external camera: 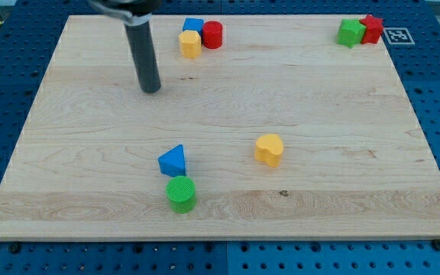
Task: Move your arm to the bottom center of the board
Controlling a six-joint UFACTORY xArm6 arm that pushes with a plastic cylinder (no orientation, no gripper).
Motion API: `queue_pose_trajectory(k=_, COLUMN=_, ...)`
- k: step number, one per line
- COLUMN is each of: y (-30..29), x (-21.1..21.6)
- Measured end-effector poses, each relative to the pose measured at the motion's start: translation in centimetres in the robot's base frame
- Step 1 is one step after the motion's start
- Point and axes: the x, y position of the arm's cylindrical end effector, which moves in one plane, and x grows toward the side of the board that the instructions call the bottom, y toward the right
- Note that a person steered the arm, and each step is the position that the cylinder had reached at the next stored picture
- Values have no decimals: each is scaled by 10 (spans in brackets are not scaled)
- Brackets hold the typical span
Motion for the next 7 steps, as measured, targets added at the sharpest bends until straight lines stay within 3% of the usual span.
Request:
queue_pose_trajectory(k=2, y=-28, x=98)
queue_pose_trajectory(k=4, y=-19, x=220)
queue_pose_trajectory(k=5, y=-17, x=221)
queue_pose_trajectory(k=7, y=48, x=222)
